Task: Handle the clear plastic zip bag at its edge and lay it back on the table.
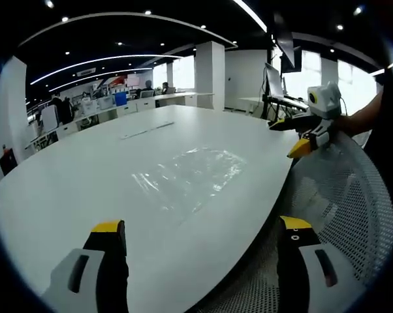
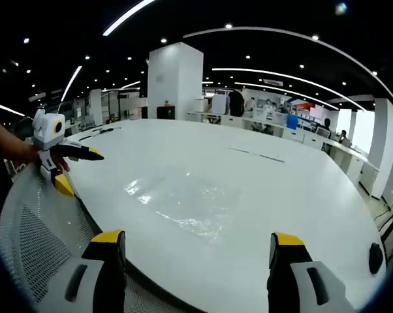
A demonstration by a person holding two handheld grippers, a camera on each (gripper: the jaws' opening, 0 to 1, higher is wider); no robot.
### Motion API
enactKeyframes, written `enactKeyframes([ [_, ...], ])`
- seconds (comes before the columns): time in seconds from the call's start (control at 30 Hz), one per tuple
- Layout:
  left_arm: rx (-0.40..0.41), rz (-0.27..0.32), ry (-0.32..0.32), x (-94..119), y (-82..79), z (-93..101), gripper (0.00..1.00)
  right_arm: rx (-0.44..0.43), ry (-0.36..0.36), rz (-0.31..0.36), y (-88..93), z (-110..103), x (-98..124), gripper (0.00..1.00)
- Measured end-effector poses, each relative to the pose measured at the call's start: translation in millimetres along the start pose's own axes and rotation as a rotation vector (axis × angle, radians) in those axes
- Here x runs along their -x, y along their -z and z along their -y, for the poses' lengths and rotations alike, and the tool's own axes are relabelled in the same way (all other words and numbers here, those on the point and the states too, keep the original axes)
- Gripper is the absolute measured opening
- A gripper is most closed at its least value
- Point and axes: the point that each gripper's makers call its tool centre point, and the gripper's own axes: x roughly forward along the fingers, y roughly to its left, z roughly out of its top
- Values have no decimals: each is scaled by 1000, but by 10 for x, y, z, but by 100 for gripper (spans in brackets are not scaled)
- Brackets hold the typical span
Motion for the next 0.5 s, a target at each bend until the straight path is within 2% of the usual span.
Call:
enactKeyframes([
  [0.5, 0, -16, -4, -6, 44, -32, 96, -5, 11, -7, 7, 23, 7, 86],
])
